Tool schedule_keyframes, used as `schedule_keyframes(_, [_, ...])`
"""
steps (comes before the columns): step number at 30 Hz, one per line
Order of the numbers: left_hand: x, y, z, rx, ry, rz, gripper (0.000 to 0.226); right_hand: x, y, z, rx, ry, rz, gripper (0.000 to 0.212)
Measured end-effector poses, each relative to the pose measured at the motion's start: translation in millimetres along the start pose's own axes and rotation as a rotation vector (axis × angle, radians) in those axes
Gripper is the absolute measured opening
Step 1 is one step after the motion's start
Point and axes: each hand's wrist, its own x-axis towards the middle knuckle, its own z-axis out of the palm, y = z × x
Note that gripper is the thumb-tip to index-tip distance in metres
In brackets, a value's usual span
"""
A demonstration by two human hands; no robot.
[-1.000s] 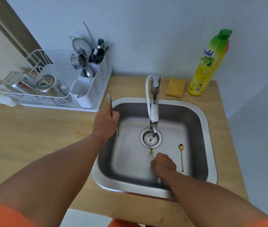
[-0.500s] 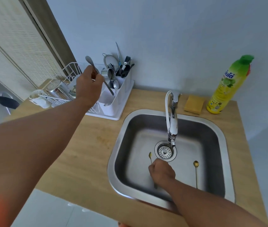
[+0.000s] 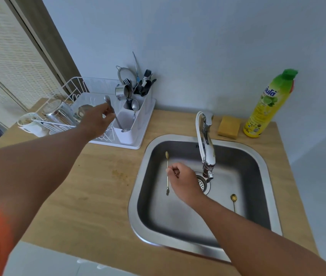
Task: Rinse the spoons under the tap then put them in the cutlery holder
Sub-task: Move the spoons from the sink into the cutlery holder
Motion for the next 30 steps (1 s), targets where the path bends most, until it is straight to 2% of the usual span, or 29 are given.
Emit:
schedule_keyframes(5, [-5, -17, 17, 0.125, -0.086, 0.079, 0.011, 23, -48, -7, 0.207, 0.057, -0.077, 0.009])
schedule_keyframes(14, [-17, -15, 18, 0.113, -0.028, 0.078, 0.008, 89, -139, -14, 0.377, 0.155, -0.217, 0.007])
schedule_keyframes(17, [-24, -16, 20, 0.086, 0.013, 0.076, 0.014, 112, -160, -9, 0.397, 0.14, -0.233, 0.007])
schedule_keyframes(24, [-37, -25, 29, 0.017, 0.106, 0.025, 0.019, 146, -178, 18, 0.39, 0.075, -0.236, 0.005])
schedule_keyframes(30, [-46, -31, 34, -0.008, 0.141, 0.027, 0.013, 157, -158, 49, 0.321, 0.029, -0.207, 0.01])
